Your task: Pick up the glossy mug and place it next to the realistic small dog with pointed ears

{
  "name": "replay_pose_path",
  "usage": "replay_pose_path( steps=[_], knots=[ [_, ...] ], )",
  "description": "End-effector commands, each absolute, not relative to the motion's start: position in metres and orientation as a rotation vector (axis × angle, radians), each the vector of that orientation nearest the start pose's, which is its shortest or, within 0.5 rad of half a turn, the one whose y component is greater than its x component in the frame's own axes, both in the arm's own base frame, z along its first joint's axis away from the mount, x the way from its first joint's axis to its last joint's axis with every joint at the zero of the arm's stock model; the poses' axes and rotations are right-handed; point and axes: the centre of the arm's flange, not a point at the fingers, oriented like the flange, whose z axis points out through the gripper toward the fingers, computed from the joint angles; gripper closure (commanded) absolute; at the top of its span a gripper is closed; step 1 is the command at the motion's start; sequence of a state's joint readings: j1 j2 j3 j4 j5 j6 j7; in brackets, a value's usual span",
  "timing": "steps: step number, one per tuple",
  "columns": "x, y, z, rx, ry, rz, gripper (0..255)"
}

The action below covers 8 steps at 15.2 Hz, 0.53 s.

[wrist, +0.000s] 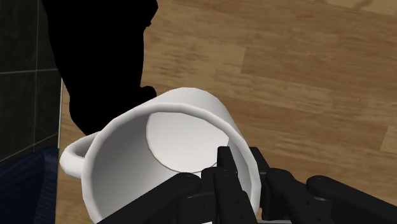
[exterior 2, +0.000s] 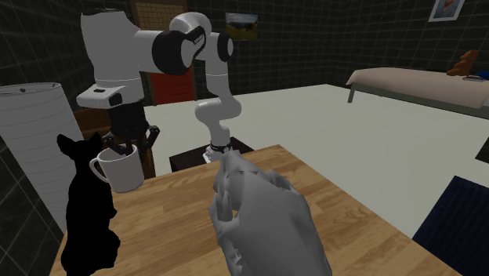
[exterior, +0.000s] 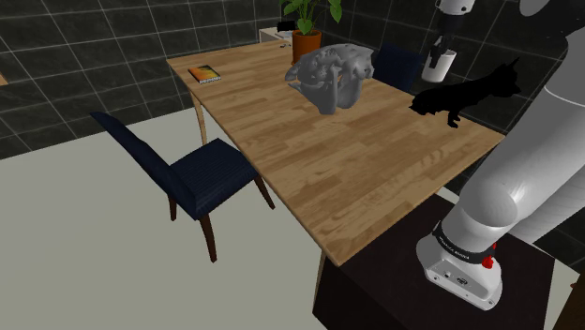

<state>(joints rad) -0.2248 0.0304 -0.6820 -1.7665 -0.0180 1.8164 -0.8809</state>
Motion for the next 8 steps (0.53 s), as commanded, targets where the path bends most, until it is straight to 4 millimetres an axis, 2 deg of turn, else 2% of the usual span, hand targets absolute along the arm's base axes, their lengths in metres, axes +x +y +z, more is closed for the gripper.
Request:
replay_pose_path(
  steps=[1,8],
  knots=[
    [0.356,-0.45,0.529,-3.185,0.034,0.019,255],
    [0.356,-0.45,0.492,-3.185,0.034,0.019,255]
  ],
)
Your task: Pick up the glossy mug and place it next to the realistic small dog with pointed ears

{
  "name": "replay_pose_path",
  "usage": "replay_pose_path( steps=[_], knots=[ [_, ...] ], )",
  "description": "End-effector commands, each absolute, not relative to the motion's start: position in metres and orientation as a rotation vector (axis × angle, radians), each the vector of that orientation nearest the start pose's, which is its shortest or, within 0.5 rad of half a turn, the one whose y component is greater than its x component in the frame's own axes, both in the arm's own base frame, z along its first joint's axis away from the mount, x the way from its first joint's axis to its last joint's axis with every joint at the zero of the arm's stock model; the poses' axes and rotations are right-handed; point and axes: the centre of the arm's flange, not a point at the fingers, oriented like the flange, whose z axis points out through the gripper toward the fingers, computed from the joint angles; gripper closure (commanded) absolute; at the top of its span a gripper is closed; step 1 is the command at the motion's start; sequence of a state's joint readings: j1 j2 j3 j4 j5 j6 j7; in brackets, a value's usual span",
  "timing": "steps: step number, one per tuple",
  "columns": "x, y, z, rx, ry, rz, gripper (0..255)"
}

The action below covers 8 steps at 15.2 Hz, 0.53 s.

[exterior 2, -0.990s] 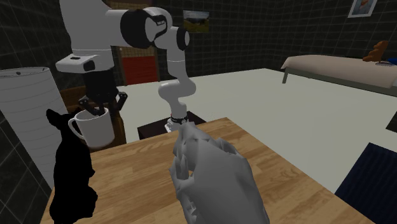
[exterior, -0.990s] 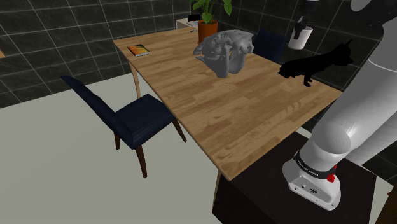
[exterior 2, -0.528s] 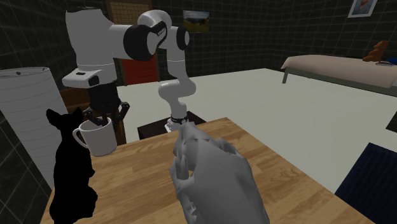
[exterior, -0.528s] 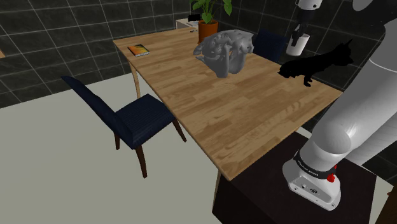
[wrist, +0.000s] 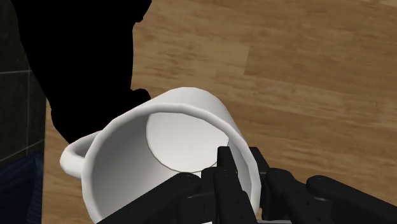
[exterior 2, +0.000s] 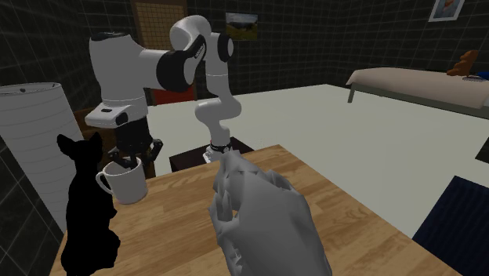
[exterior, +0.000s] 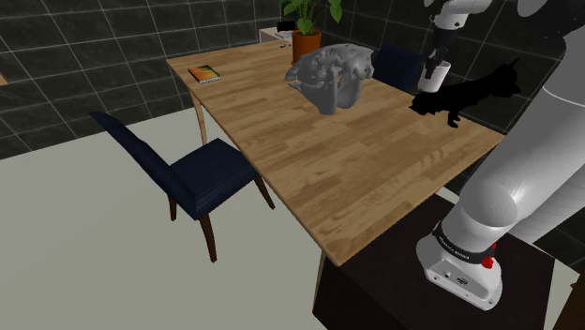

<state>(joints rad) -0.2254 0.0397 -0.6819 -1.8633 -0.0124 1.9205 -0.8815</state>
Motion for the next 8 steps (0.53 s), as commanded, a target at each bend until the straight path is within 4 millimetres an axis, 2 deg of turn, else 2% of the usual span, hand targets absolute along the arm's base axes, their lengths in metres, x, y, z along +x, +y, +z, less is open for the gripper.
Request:
replay_pose_path(
  steps=[1,8],
  knots=[
    [0.356,-0.45,0.486,-3.185,0.034,0.019,255],
    [0.356,-0.45,0.449,-3.185,0.034,0.019,255]
  ],
)
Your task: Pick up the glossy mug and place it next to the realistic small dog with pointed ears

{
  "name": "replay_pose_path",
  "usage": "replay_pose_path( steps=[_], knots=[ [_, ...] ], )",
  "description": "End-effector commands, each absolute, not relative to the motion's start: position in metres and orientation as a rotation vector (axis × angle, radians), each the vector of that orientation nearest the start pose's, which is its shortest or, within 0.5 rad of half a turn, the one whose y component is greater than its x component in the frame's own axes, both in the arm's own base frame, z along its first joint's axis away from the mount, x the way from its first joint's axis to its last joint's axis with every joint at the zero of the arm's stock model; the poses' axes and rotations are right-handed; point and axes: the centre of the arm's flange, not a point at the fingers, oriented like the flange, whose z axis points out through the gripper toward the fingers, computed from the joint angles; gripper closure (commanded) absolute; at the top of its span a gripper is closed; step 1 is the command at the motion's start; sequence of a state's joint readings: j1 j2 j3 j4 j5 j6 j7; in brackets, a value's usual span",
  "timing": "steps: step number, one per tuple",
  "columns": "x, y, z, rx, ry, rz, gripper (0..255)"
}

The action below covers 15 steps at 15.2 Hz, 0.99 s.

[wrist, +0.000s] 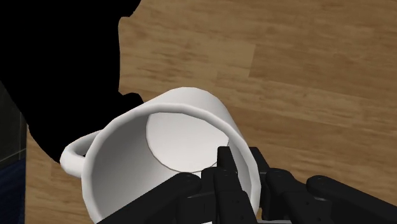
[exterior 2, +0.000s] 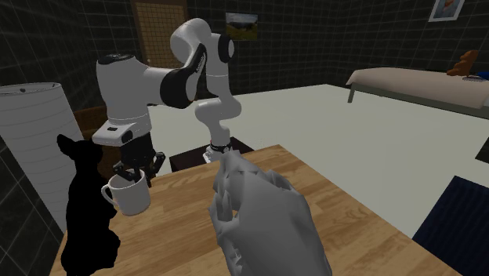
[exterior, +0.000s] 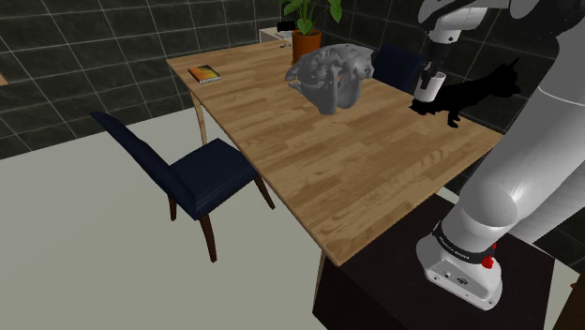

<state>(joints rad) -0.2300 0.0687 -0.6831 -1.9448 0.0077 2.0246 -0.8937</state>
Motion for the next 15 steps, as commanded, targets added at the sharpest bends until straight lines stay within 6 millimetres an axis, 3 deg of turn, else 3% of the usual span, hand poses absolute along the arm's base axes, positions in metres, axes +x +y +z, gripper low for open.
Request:
replay_pose_path(
  steps=[1,15],
  knots=[
    [0.356,-0.45,0.444,-3.185,0.034,0.019,255],
    [0.356,-0.45,0.37,-3.185,0.034,0.019,255]
  ],
)
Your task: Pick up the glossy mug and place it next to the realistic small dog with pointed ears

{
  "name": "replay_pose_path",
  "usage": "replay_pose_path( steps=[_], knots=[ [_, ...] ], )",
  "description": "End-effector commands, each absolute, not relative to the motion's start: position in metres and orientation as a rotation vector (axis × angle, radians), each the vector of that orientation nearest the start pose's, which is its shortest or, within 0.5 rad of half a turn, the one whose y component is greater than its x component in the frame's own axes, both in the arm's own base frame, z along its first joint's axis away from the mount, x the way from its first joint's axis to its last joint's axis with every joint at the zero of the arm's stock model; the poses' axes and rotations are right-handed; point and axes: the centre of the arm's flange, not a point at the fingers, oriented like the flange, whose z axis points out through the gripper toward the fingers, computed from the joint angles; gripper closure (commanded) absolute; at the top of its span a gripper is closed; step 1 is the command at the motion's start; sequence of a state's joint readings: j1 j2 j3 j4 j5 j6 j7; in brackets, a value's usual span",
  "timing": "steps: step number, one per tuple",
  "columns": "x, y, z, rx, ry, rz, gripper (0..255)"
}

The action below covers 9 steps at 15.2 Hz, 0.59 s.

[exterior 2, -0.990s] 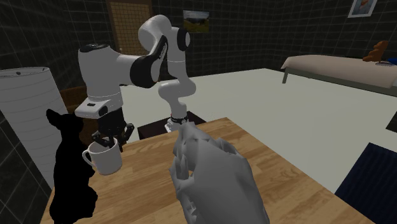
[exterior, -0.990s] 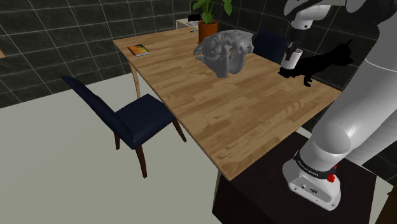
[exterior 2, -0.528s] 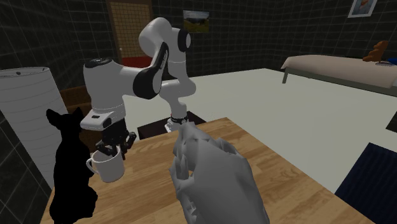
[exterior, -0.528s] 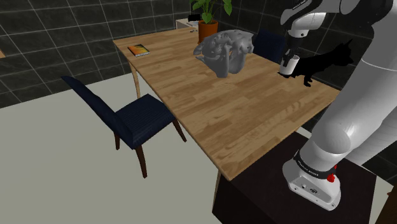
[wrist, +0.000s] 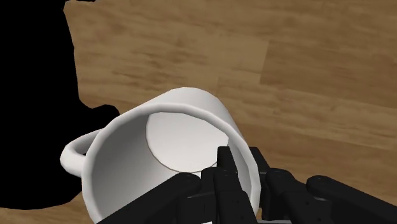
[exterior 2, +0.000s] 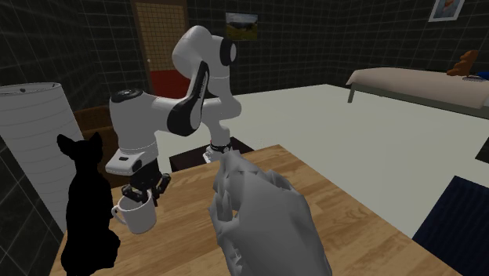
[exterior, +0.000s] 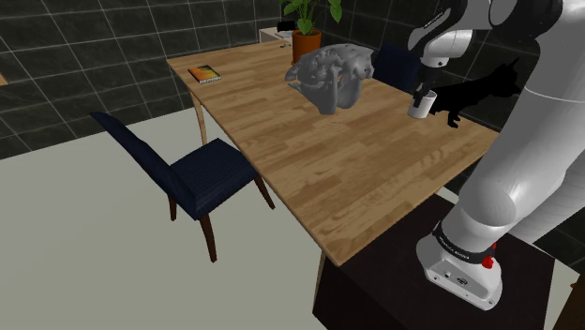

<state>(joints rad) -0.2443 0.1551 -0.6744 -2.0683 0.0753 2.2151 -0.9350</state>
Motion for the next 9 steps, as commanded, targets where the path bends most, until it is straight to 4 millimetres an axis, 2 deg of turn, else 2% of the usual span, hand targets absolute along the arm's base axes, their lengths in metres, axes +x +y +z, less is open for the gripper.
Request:
replay_pose_path(
  steps=[1,2,9],
  knots=[
    [0.3558,-0.4502,0.365,-3.185,0.034,0.019,255],
    [0.3558,-0.4502,0.3591,-3.185,0.034,0.019,255],
    [0.3558,-0.4502,0.3591,-3.185,0.034,0.019,255]
  ],
)
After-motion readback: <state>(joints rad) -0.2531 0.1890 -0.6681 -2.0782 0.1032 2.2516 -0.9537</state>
